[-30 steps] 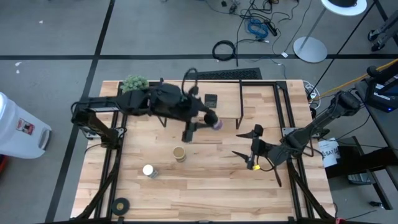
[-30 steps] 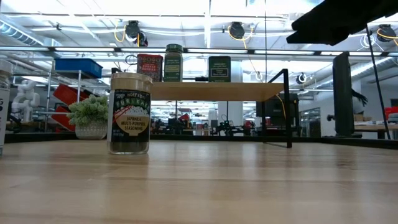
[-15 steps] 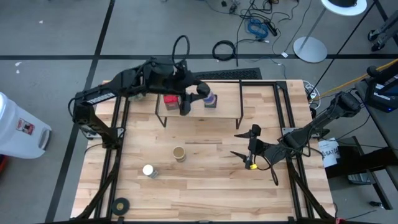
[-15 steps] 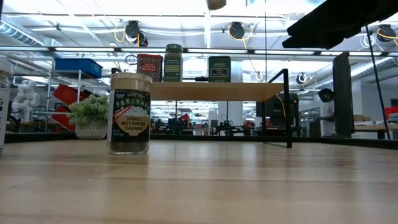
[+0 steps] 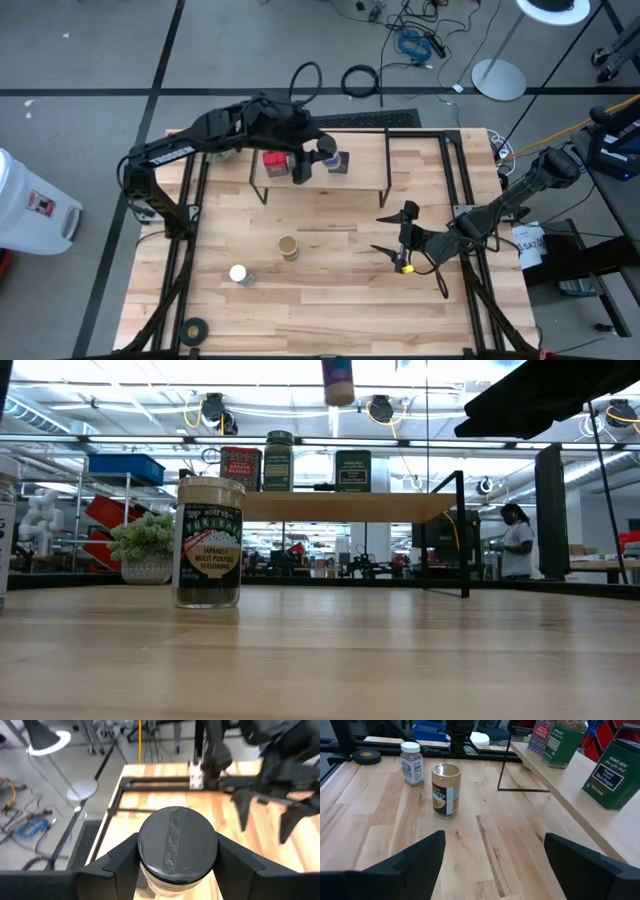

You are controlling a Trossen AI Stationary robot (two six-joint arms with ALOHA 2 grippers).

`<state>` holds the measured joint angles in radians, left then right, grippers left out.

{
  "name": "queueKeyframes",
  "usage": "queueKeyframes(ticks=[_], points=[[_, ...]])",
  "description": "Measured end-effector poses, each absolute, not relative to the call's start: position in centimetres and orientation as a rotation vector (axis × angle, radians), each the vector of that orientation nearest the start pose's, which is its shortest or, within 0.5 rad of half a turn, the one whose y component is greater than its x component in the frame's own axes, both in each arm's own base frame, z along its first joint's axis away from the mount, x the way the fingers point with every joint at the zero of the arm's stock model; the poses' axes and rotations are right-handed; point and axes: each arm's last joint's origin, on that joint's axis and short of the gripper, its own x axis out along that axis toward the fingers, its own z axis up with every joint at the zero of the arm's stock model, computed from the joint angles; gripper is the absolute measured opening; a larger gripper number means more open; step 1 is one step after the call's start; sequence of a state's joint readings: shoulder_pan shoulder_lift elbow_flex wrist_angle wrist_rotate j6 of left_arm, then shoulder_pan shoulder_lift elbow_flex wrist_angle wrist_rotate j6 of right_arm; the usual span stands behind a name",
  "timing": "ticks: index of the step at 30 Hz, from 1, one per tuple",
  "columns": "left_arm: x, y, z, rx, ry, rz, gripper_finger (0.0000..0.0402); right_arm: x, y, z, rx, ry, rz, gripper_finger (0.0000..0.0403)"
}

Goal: Shelf spices
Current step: Put the black seasoning bottle on the shelf aligned with the other black seasoning can

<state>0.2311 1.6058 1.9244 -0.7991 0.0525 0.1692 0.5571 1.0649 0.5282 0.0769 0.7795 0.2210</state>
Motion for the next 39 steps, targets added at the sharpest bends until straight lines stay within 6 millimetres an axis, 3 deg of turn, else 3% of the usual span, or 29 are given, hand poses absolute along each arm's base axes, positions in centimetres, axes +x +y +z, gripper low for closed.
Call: queueKeyframes(ticks=[5,39], points=[[32.4,8.6,44.6,0.081,0.548,0.160,0.0212,19.1,9.5,22.1,-0.068,0.335,-0.256,0.0327],[32.6,11.6,40.3,0.076,0.737,0.169,0.0212,18.9,9.4,21.6,-0.059,0.379,-0.270,0.0327]])
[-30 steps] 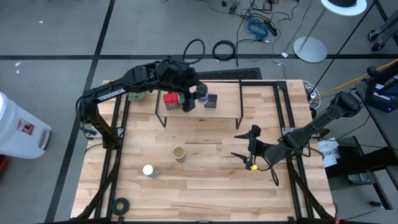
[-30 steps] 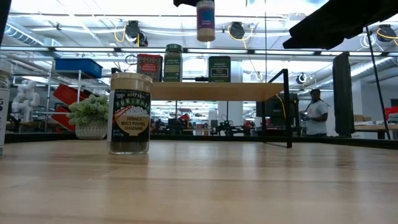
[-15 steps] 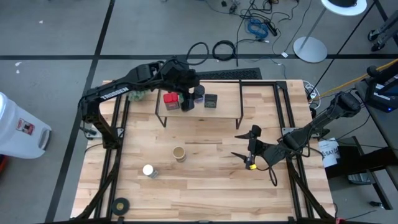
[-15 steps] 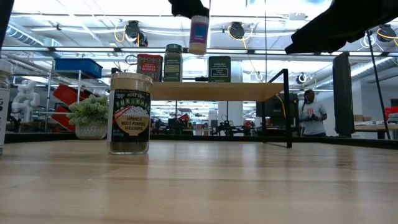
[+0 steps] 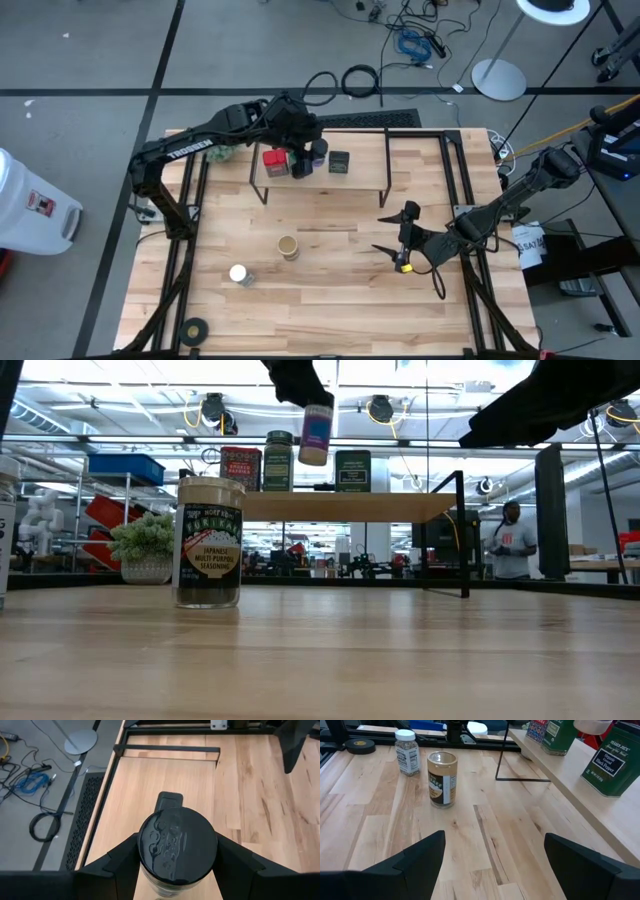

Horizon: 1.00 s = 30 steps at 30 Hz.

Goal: Shelf spices
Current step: Put the black seasoning bottle on the shelf aligned with the other black seasoning can

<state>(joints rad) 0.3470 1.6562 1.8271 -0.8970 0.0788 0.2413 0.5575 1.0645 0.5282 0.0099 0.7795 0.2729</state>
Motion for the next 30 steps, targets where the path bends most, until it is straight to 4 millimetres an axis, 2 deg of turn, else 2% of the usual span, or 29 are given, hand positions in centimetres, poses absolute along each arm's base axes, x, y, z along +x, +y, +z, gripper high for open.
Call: queueKeyframes(ticks=[10,22,30], points=[[32.9,11.6,40.2,0.065,0.729,0.141,0.0212,18.9,9.4,21.6,-0.059,0.380,-0.270,0.0327],[33.7,12.4,37.4,0.019,0.779,0.140,0.0212,18.8,9.4,21.6,-0.059,0.382,-0.271,0.0327],[33.6,12.6,37.2,0.017,0.784,0.144,0.0212,18.8,9.3,21.6,-0.060,0.384,-0.271,0.0327]])
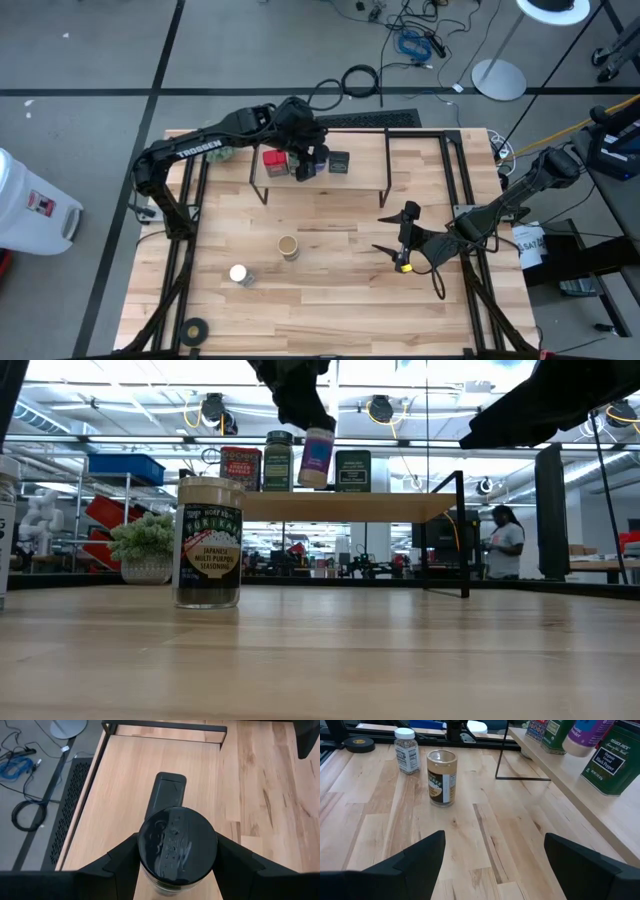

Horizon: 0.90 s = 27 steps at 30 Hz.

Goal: Shelf spices
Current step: Put the black seasoning bottle on the shelf aligned with the other black seasoning can

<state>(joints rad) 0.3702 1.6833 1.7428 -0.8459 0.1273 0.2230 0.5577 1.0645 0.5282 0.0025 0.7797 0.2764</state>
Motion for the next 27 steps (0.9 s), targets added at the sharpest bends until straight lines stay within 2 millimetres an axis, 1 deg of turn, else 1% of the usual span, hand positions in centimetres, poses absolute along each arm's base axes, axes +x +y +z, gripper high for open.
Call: queueKeyframes(ticks=[17,27], points=[[33.3,13.1,37.1,0.004,0.789,0.143,0.0212,18.8,9.3,21.6,-0.061,0.384,-0.271,0.0327],[34.4,13.5,35.8,-0.009,0.811,0.130,0.0212,18.8,9.3,21.6,-0.062,0.386,-0.271,0.0327]])
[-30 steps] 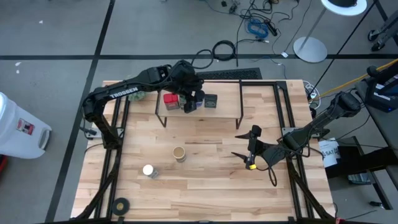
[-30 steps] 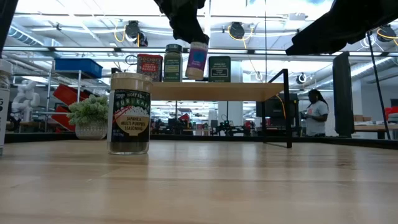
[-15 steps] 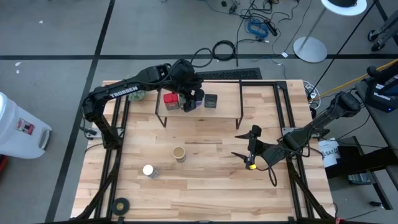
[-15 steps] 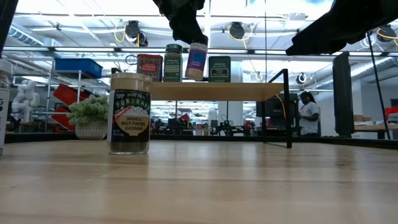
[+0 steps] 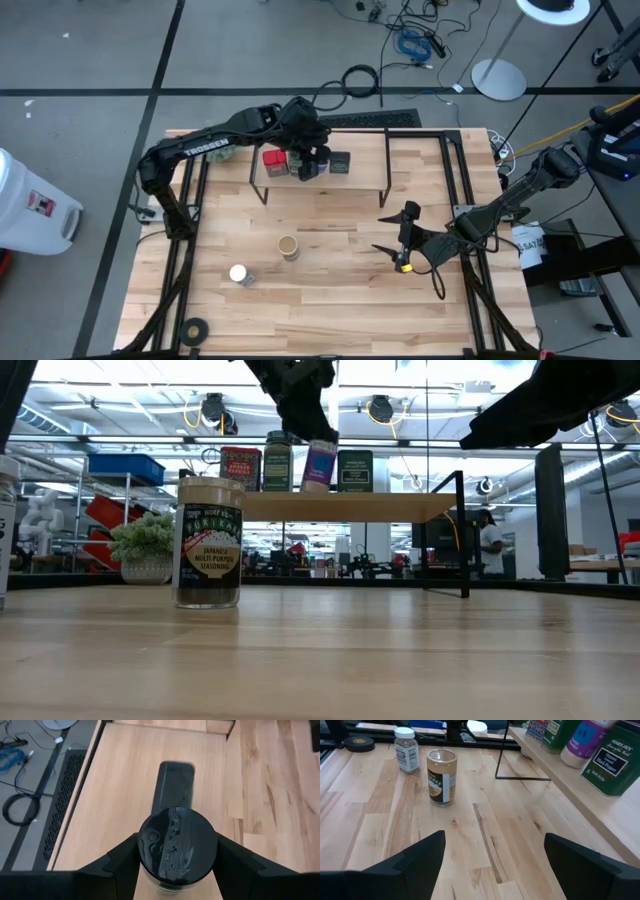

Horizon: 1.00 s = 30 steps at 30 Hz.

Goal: Shelf spices
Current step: Put the black seasoning bottle on the shelf aligned with the other black seasoning can

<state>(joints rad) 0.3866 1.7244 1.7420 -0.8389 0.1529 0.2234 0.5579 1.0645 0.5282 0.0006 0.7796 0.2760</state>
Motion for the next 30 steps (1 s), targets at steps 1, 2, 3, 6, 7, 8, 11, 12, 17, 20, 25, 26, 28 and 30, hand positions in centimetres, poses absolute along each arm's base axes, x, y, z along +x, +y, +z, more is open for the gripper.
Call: queueKeyframes(ticks=[1,2,3,6,7,8,11,12,17,20,25,26,28,30], points=[[34.55,13.60,35.61,-0.009,0.817,0.129,0.0212,18.81,9.33,21.52,-0.064,0.389,-0.272,0.0327],[34.60,13.62,35.58,-0.009,0.815,0.129,0.0212,18.81,9.33,21.52,-0.064,0.389,-0.272,0.0327],[34.59,13.62,35.56,-0.010,0.817,0.129,0.0212,18.81,9.34,21.53,-0.064,0.388,-0.271,0.0327],[34.58,13.60,35.55,-0.010,0.819,0.129,0.0212,18.81,9.34,21.52,-0.064,0.389,-0.270,0.0327],[34.57,13.60,35.54,-0.011,0.820,0.129,0.0212,18.82,9.34,21.52,-0.064,0.389,-0.269,0.0327],[34.55,13.59,35.52,-0.013,0.822,0.129,0.0212,18.81,9.34,21.53,-0.063,0.390,-0.267,0.0327],[34.48,13.56,35.48,-0.020,0.831,0.129,0.0212,18.82,9.39,21.50,-0.060,0.395,-0.252,0.0327],[34.46,13.57,35.49,-0.021,0.833,0.129,0.0212,18.82,9.39,21.50,-0.060,0.395,-0.252,0.0327],[34.43,13.55,35.46,-0.022,0.837,0.129,0.0225,18.82,9.40,21.50,-0.059,0.396,-0.250,0.0327],[34.20,13.46,35.53,-0.024,0.849,0.130,0.0248,18.82,9.40,21.50,-0.059,0.396,-0.250,0.0327],[34.14,13.53,35.47,-0.012,0.862,0.158,0.0271,18.82,9.40,21.50,-0.059,0.396,-0.250,0.0327],[34.12,13.55,35.46,-0.011,0.864,0.160,0.0272,18.82,9.40,21.50,-0.059,0.396,-0.250,0.0327],[34.13,13.54,35.47,-0.008,0.863,0.158,0.0272,18.82,9.40,21.50,-0.059,0.396,-0.250,0.0327],[34.06,13.51,35.57,-0.011,0.861,0.160,0.0273,18.82,9.39,21.49,-0.059,0.396,-0.250,0.0327]])
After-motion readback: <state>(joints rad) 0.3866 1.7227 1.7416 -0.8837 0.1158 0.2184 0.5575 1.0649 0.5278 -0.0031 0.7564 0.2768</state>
